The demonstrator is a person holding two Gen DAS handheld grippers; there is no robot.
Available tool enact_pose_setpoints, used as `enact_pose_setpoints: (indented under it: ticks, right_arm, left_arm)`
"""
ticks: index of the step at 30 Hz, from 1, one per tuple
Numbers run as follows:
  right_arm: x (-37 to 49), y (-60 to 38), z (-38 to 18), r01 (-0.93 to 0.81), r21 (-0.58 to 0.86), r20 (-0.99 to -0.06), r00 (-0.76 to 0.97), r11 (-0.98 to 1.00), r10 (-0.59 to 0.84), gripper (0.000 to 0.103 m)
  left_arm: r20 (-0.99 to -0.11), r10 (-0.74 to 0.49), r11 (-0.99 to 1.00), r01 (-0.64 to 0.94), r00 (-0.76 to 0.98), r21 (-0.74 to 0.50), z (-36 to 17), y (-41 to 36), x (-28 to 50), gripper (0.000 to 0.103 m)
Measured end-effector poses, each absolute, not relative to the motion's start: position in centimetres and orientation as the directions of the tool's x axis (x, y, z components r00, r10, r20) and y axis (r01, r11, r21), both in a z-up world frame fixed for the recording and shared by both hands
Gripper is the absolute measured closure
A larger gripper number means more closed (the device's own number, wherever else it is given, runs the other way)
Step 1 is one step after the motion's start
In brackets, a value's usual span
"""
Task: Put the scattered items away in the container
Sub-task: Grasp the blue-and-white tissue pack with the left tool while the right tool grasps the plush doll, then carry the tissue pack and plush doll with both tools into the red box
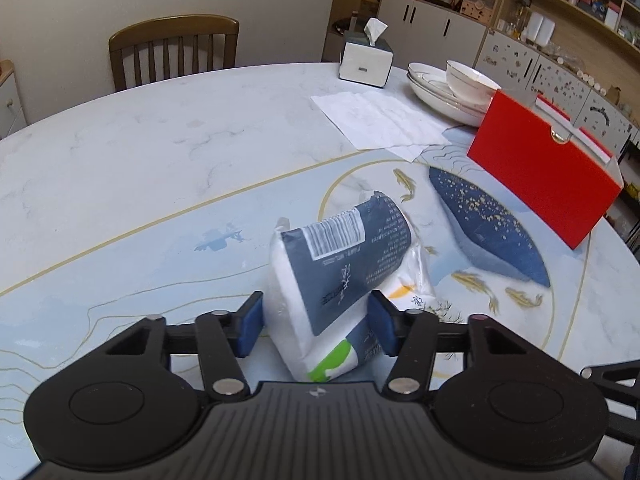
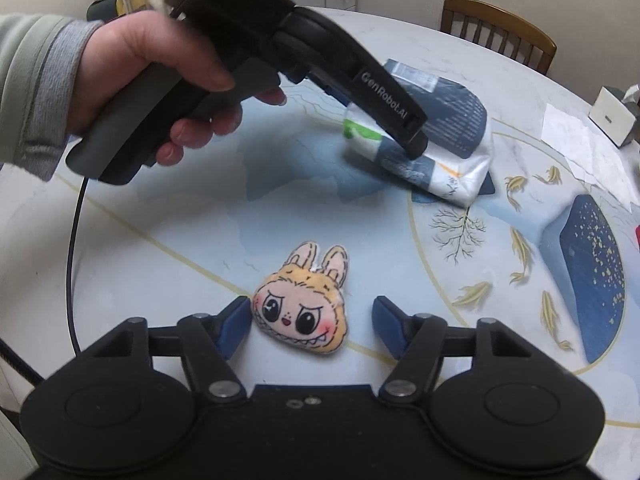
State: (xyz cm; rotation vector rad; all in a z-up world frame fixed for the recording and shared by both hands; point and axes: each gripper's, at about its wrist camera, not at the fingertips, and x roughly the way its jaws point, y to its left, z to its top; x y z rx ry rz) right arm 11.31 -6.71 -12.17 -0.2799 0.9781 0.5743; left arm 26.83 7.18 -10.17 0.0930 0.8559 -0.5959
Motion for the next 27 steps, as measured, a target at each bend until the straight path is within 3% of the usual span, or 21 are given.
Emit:
enact_pose_setpoints:
  ticks: [4, 20, 27]
  right_arm:
    - [11.2, -7.2, -12.0, -0.566, 0.022, -0.842, 0.435, 0.824, 0.321, 0.052]
    - [11.2, -14.7, -10.3, -0.395, 0.029, -0.816, 0.521, 0.918, 0.251, 0.055]
    - [11.5, -18.3, -8.9, -0.330, 0.038, -0.797, 0.560, 0.943, 0.227, 0.055]
  left_arm:
    - [-0.728, -0.459, 0.837, 0.522, 0.509, -0.163, -9.9, 6.9, 26.7, 0.061]
    - [-0.728, -0.408, 0.880, 0.449, 0.550, -0.153, -8.5, 5.1, 24.5, 0.081]
    - [-0.721, -0.390, 0.888, 0.442, 0.573, -0.129, -7.2, 3.1, 22.4, 0.084]
